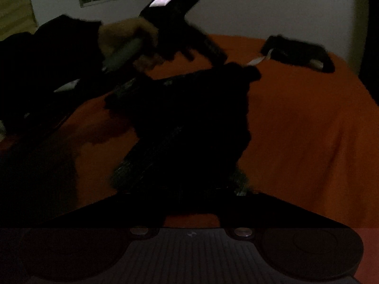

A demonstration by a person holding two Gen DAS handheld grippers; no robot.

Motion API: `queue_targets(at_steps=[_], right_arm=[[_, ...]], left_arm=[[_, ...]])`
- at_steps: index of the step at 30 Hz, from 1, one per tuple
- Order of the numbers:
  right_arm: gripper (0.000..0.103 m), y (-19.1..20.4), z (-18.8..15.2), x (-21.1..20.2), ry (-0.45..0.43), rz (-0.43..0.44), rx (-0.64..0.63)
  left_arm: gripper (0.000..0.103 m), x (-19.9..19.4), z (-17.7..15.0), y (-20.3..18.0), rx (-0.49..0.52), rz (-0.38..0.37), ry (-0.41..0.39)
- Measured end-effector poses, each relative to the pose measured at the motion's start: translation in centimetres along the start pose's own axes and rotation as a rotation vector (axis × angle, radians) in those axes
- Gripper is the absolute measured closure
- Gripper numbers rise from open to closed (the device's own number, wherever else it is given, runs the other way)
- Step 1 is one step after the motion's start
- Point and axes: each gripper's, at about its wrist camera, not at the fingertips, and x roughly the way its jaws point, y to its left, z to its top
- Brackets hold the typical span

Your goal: Fold clothes

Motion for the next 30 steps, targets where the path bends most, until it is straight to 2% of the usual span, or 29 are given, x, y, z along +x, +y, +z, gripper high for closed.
queue_targets(at_steps=[4, 6, 7, 8, 10, 12, 15, 16, 21, 24, 26, 27, 28, 29, 30], right_arm=[[0.096, 0.1, -1.4, 0.7, 0.008, -0.032, 0.053], [0.085, -0.6, -1.9, 0.4, -0.027, -0.055, 0.141], [0.069, -1.2, -1.8, 0.3, -0.05, -0.066, 0.201], [0.064, -1.9, -1.6, 0.3, -0.073, -0.077, 0.264], [0.063, -3.9, -1.2, 0.3, -0.123, -0.101, 0.39], [0.056, -6.1, -1.0, 0.7, -0.156, -0.132, 0.492], [0.036, -10.0, -1.4, 2.4, -0.168, -0.169, 0.619], [0.033, -11.4, -1.7, 3.1, -0.168, -0.178, 0.666], [0.032, -19.0, -3.7, 6.9, -0.155, -0.158, 0.965], [0.033, -21.3, -4.5, 8.9, -0.163, -0.071, 1.091], [0.034, -21.9, -4.1, 10.1, -0.156, -0.058, 1.119], [0.034, -22.1, -3.8, 10.8, -0.151, -0.053, 1.133], [0.046, -22.3, -3.6, 11.4, -0.137, -0.072, 1.15], [0.072, -22.5, -3.4, 11.9, -0.12, -0.096, 1.167], [0.085, -22.3, -3.0, 12.0, -0.125, -0.127, 1.155]], left_arm=[[0.003, 1.5, 2.2, -2.8, 0.078, 0.051, -0.007], [0.003, 3.2, 3.2, -4.2, 0.109, 0.088, 0.012], [0.003, 4.0, 3.6, -4.9, 0.124, 0.105, 0.023], [0.003, 4.8, 4.1, -5.5, 0.138, 0.116, 0.031], [0.003, 6.1, 5.0, -6.6, 0.166, 0.129, 0.048], [0.003, 7.6, 6.2, -7.5, 0.21, 0.142, 0.064], [0.002, 10.5, 7.8, -8.1, 0.245, 0.172, 0.11], [0.002, 11.6, 8.3, -8.2, 0.246, 0.175, 0.132], [0.002, 16.5, 9.5, -8.4, 0.267, 0.162, 0.232], [0.002, 18.5, 9.4, -8.9, 0.29, 0.123, 0.305], [0.01, 19.7, 9.3, -9.3, 0.3, 0.105, 0.356], [0.023, 20.2, 9.1, -9.5, 0.3, 0.107, 0.381], [0.037, 20.6, 8.9, -9.6, 0.289, 0.111, 0.393], [0.044, 20.5, 8.7, -9.4, 0.264, 0.107, 0.385], [0.058, 20.3, 8.6, -9.0, 0.236, 0.1, 0.372]])
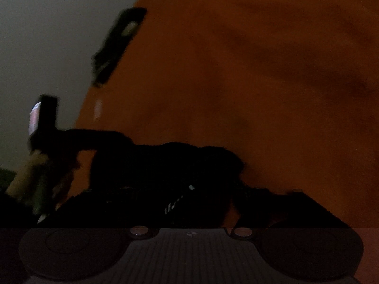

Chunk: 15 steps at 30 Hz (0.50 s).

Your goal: Fold clothes

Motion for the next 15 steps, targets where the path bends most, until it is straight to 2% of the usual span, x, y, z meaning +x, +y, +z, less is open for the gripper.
queue_targets(at_steps=[1, 3, 7, 9, 11, 15], right_arm=[[0.086, 0.5, 0.0, 0.0, -0.024, -0.02, -0.019], [0.087, 1.9, -0.4, -0.8, -0.076, -0.027, -0.075], [0.089, 5.8, -1.0, -2.7, -0.173, -0.027, -0.208], [0.089, 8.6, 0.2, -2.8, -0.205, -0.029, -0.273], [0.09, 11.9, 1.7, -2.9, -0.239, -0.022, -0.34], [0.091, 21.2, 6.0, -3.2, -0.347, 0.015, -0.492]], left_arm=[[0.07, -0.1, -0.3, 0.3, -0.027, -0.01, -0.013], [0.076, -0.8, -0.9, 1.2, -0.079, -0.036, -0.051], [0.079, -4.1, -2.0, 5.6, -0.222, -0.128, -0.158], [0.081, -6.5, -2.2, 8.4, -0.303, -0.15, -0.229], [0.084, -9.6, -2.5, 11.7, -0.351, -0.132, -0.319], [0.089, -16.1, -3.3, 19.8, -0.479, -0.113, -0.508]])
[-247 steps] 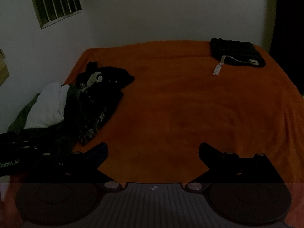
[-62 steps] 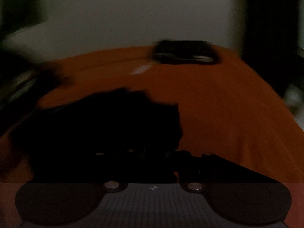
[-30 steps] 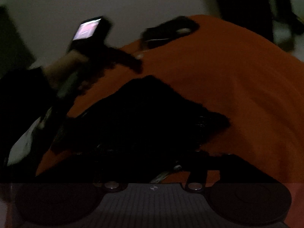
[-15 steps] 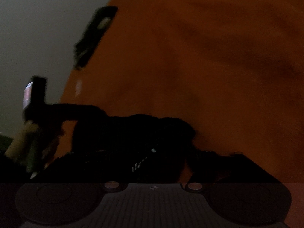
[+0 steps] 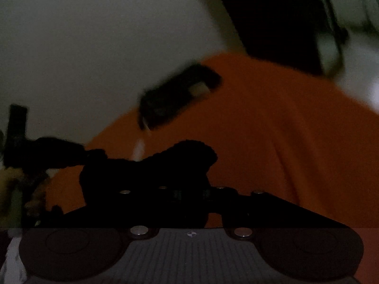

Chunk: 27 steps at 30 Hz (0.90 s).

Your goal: Fold clothes

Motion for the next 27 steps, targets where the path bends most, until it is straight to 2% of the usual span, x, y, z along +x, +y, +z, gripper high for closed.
queue_targets(at_steps=[2, 5, 8, 11, 13, 14, 15, 17, 20, 21, 23, 24, 25, 26, 27], right_arm=[[0.091, 3.6, 4.4, 0.7, -0.074, 0.03, -0.059], [0.091, 9.1, 10.2, -0.8, -0.203, 0.098, -0.115], [0.091, 14.0, 13.1, -4.7, -0.352, 0.147, -0.239], [0.091, 17.0, 13.2, -9.3, -0.479, 0.159, -0.354], [0.091, 17.1, 11.6, -11.3, -0.483, 0.183, -0.392], [0.091, 16.9, 10.5, -11.9, -0.469, 0.196, -0.402], [0.091, 16.8, 9.4, -12.5, -0.454, 0.209, -0.413], [0.09, 15.8, 6.0, -12.2, -0.371, 0.194, -0.457], [0.087, 12.8, -0.6, -9.9, -0.145, 0.137, -0.459], [0.085, 11.7, -2.8, -8.9, -0.062, 0.115, -0.452], [0.082, 9.4, -7.6, -7.2, 0.095, 0.043, -0.458], [0.081, 8.3, -10.0, -6.8, 0.161, 0.001, -0.471], [0.076, 7.2, -12.2, -6.8, 0.21, -0.034, -0.475], [0.065, 6.0, -14.4, -7.0, 0.256, -0.067, -0.476], [0.06, 5.0, -15.9, -6.9, 0.294, -0.086, -0.465]], left_arm=[[0.093, -3.0, 3.3, 3.1, -0.059, 0.008, -0.119], [0.095, -10.6, 7.1, 6.0, -0.12, 0.002, -0.304], [0.096, -17.8, 8.2, 7.8, -0.133, -0.021, -0.473], [0.1, -24.2, 6.2, 8.8, -0.13, -0.035, -0.645], [0.1, -27.4, 3.5, 9.2, -0.127, -0.048, -0.736], [0.1, -28.3, 1.9, 9.4, -0.137, -0.064, -0.738], [0.1, -28.5, 0.2, 9.7, -0.143, -0.078, -0.717], [0.1, -27.0, -3.7, 9.8, -0.134, -0.086, -0.62], [0.096, -22.2, -10.1, 9.8, -0.132, -0.082, -0.41], [0.091, -20.3, -12.4, 9.7, -0.132, -0.078, -0.332], [0.072, -16.5, -17.3, 9.2, -0.115, -0.046, -0.192], [0.052, -14.9, -19.4, 9.1, -0.097, -0.021, -0.143], [0.032, -13.5, -21.2, 9.1, -0.077, 0.004, -0.102], [0.024, -12.3, -22.8, 9.0, -0.049, 0.024, -0.069], [0.017, -11.2, -24.2, 8.8, -0.019, 0.043, -0.041]])
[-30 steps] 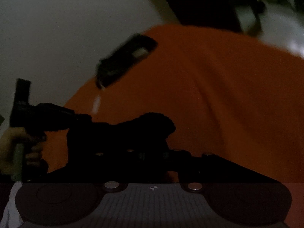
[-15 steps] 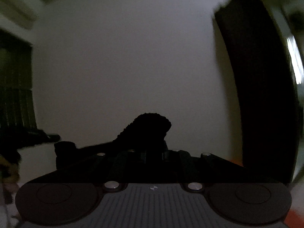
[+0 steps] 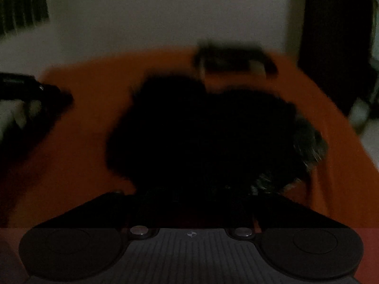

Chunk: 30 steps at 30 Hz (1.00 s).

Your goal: Fold clothes

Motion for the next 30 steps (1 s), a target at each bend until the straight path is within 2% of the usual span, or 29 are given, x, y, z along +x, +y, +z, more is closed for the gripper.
queue_targets(at_steps=[2, 6, 8, 12, 15, 18, 19, 21, 23, 24, 25, 28, 30], right_arm=[[0.05, -0.3, -2.0, 0.6, 0.05, -0.002, 0.048], [0.046, -0.4, -4.3, 0.5, 0.065, -0.022, 0.157], [0.04, -0.5, -4.6, 1.0, 0.04, -0.025, 0.209], [0.037, 0.8, -4.3, 2.0, -0.024, -0.066, 0.265], [0.036, 1.6, -4.2, 3.4, -0.058, -0.151, 0.285], [0.036, 1.2, -4.2, 4.6, -0.081, -0.197, 0.349], [0.041, 0.8, -4.3, 5.0, -0.09, -0.2, 0.378], [0.059, 0.3, -4.4, 5.0, -0.115, -0.215, 0.397], [0.09, 0.1, -4.7, 5.0, -0.142, -0.246, 0.4], [0.09, -0.3, -4.8, 4.9, -0.15, -0.24, 0.419], [0.09, -0.7, -5.0, 4.9, -0.156, -0.229, 0.441], [0.09, -1.4, -5.3, 4.9, -0.163, -0.213, 0.476], [0.09, -1.6, -5.5, 4.8, -0.182, -0.213, 0.484]], left_arm=[[0.017, 2.0, -3.0, -0.4, 0.063, 0.036, 0.056], [0.014, 4.1, -5.0, -1.5, 0.136, 0.044, 0.095], [0.011, 4.6, -5.6, -2.1, 0.171, 0.049, 0.106], [0.011, 6.7, -6.8, -4.2, 0.269, 0.086, 0.119], [0.011, 8.1, -6.6, -4.8, 0.274, 0.097, 0.12], [0.011, 9.1, -6.1, -5.3, 0.262, 0.111, 0.127], [0.011, 9.6, -5.8, -5.3, 0.258, 0.111, 0.128], [0.011, 10.8, -5.5, -5.3, 0.255, 0.109, 0.13], [0.013, 11.5, -5.6, -5.6, 0.262, 0.107, 0.13], [0.018, 11.7, -5.7, -5.7, 0.261, 0.106, 0.128], [0.031, 12.0, -5.8, -5.7, 0.258, 0.105, 0.125], [0.057, 12.7, -6.2, -5.3, 0.203, 0.048, 0.141], [0.057, 13.0, -6.5, -5.0, 0.162, 0.033, 0.137]])
